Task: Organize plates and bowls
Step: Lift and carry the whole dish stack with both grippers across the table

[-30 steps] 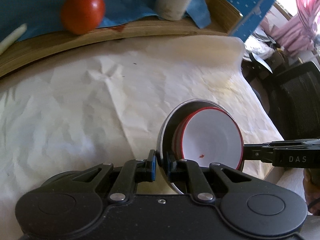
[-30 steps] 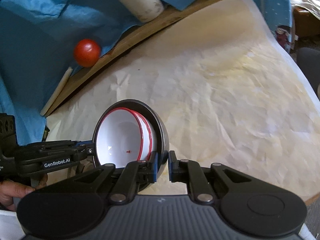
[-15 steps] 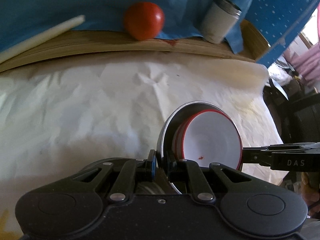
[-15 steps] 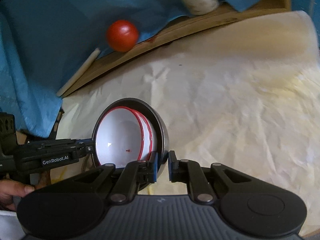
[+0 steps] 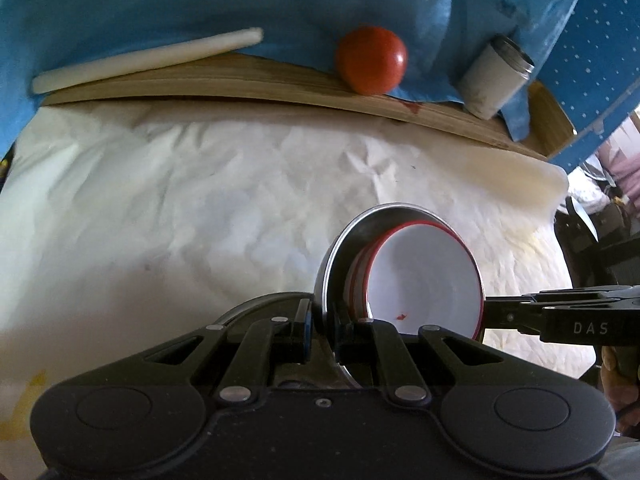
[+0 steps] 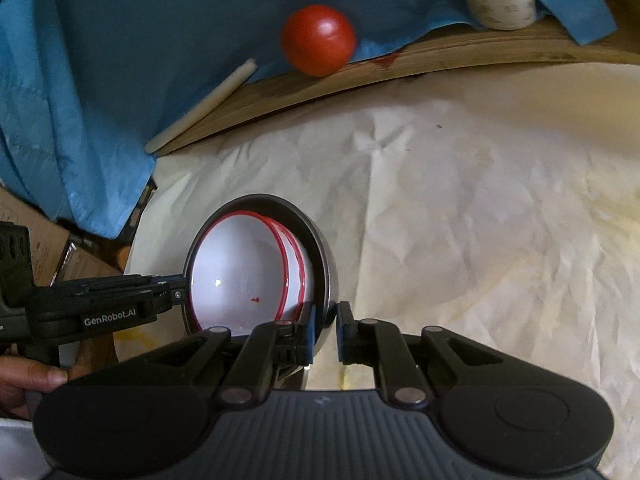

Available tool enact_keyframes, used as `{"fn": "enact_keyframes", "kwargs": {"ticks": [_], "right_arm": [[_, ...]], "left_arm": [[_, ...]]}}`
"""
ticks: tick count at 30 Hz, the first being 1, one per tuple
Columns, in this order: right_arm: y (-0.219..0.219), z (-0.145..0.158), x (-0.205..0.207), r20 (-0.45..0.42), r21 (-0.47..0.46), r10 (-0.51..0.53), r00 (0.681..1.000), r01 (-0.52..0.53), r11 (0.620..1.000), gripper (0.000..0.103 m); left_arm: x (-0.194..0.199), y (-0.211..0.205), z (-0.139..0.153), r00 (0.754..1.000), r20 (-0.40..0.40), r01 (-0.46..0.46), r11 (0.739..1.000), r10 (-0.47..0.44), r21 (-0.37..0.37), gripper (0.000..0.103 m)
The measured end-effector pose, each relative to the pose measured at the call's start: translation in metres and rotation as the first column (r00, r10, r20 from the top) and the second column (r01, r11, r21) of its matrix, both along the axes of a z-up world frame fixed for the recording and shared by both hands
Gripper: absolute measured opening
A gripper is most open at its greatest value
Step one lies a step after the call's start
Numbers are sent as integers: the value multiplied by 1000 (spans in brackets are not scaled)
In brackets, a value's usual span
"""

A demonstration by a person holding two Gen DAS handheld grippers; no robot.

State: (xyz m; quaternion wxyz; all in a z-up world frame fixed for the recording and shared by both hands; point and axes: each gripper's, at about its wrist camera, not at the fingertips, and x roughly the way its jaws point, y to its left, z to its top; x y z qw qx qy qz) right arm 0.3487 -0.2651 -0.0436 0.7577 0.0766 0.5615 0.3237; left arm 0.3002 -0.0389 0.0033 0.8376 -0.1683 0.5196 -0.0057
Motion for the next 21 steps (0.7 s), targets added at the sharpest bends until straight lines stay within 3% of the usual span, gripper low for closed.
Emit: {"fn": "enact_keyframes", "kwargs": {"ticks": [21], "right_arm": [[34, -3, -18, -37, -34, 135, 990, -136, 990, 12]], "left_arm": [[-48, 21, -11, 991, -35, -128, 991, 128, -25, 9]]}}
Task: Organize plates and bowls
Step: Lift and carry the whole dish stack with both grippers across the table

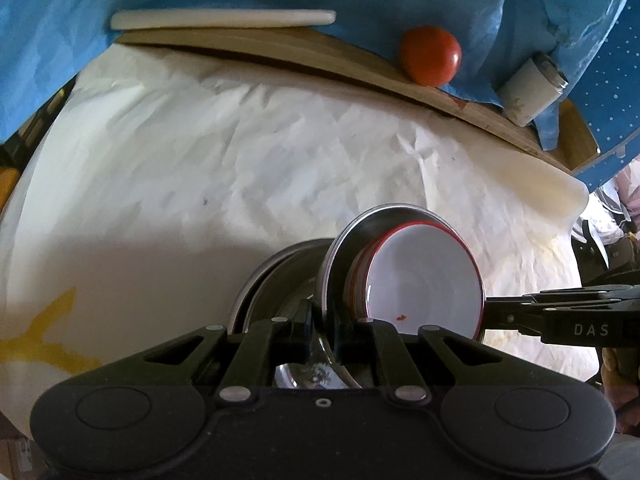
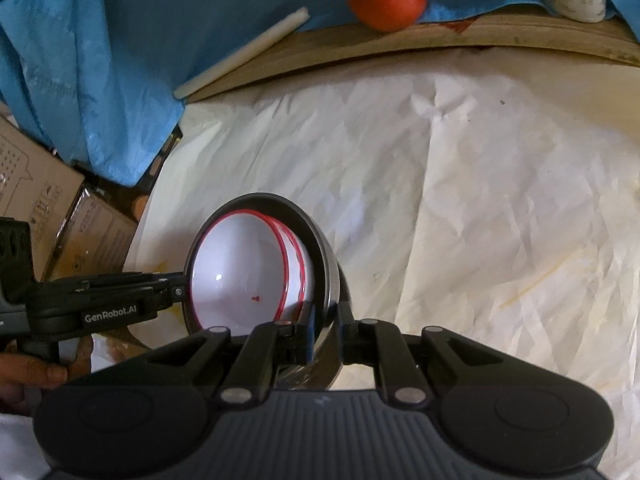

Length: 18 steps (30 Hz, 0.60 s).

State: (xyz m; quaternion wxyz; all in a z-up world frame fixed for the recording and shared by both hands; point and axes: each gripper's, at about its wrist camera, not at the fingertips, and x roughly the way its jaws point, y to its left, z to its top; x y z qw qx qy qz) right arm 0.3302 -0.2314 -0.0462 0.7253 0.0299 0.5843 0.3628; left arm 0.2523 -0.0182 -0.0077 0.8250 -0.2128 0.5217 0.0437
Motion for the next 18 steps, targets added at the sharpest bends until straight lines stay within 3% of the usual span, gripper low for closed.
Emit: {"fn": "enact_keyframes", "kwargs": {"ticks": [18], "right_arm": [[18, -7, -8, -34, -25, 49, 998, -50, 998, 12]], "left_arm": [[-24, 12, -9, 998, -35, -54, 998, 54, -22, 9]]}}
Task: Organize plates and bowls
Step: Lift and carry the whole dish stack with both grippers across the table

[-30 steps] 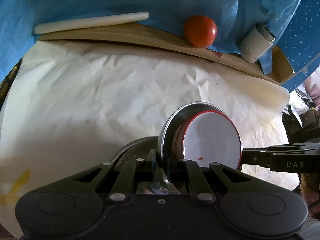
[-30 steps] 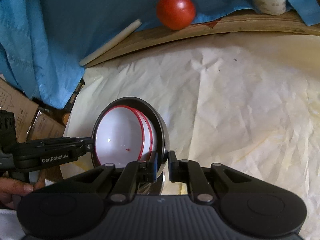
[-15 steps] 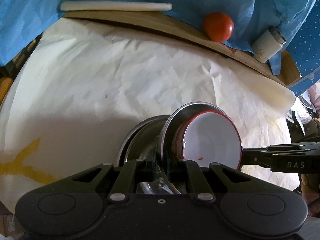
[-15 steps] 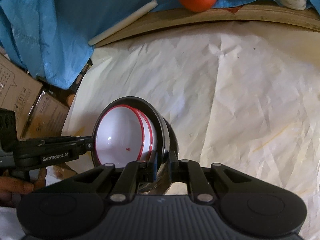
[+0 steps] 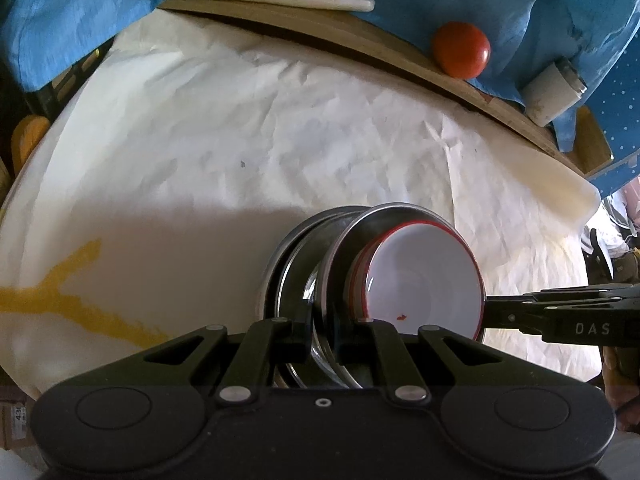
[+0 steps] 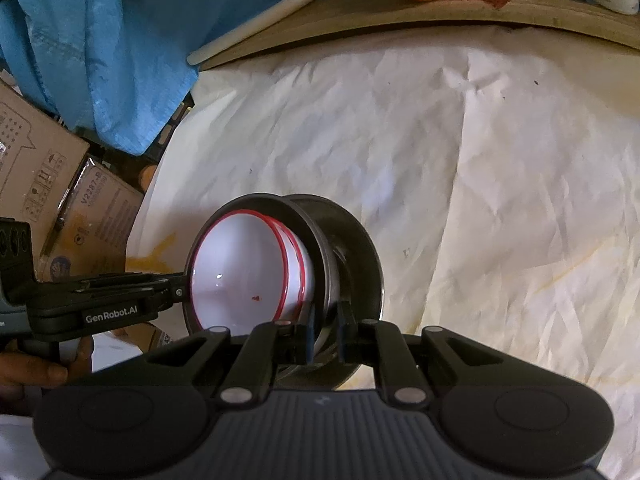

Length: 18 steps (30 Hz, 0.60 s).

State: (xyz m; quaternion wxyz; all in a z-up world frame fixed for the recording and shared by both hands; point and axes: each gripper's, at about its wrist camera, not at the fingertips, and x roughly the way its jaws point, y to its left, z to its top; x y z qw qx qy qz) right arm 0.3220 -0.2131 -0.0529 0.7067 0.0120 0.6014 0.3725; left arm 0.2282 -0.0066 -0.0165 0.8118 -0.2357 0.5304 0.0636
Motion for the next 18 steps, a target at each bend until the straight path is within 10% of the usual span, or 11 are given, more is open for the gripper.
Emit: {"fn": "enact_keyframes", "kwargs": {"ticks": [18], "right_arm": [[-6, -5, 0, 0, -18, -46, 999, 46, 999, 12]], "left_arm": [[9, -5, -14, 999, -34, 37, 999, -38, -18, 10]]}}
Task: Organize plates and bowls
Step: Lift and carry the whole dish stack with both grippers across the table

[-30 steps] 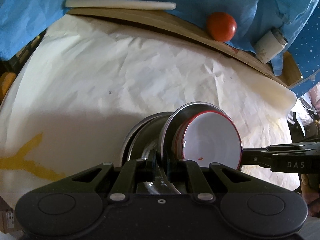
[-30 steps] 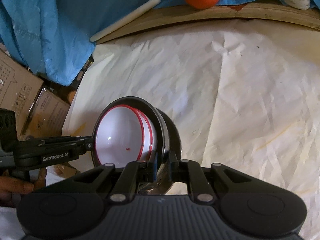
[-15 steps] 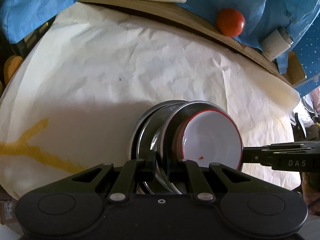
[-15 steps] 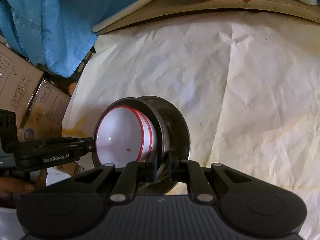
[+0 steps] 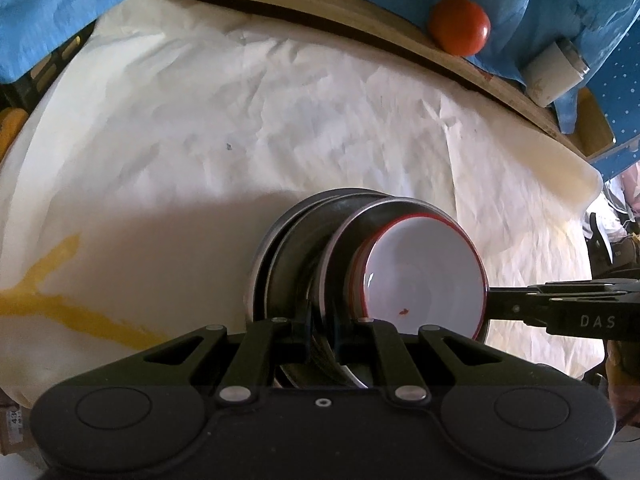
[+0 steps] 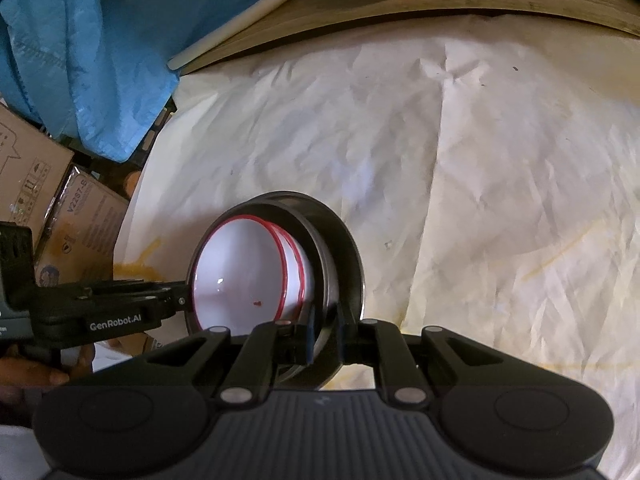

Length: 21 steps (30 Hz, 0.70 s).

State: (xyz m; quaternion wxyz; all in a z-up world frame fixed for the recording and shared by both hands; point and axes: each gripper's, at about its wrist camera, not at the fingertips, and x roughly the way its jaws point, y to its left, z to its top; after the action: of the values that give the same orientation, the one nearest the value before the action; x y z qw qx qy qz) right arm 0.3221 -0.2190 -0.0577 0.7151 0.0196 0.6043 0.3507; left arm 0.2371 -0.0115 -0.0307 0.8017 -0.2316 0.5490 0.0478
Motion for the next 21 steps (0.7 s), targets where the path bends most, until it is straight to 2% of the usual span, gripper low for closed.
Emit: {"fn": "enact_keyframes", "kwargs": {"ticks": [21], "right_arm": [[2, -1, 6, -4, 13, 48, 999, -48, 999, 12]], "left_arm": [[2, -2, -4, 999, -19, -29, 1000, 30, 11, 8]]}}
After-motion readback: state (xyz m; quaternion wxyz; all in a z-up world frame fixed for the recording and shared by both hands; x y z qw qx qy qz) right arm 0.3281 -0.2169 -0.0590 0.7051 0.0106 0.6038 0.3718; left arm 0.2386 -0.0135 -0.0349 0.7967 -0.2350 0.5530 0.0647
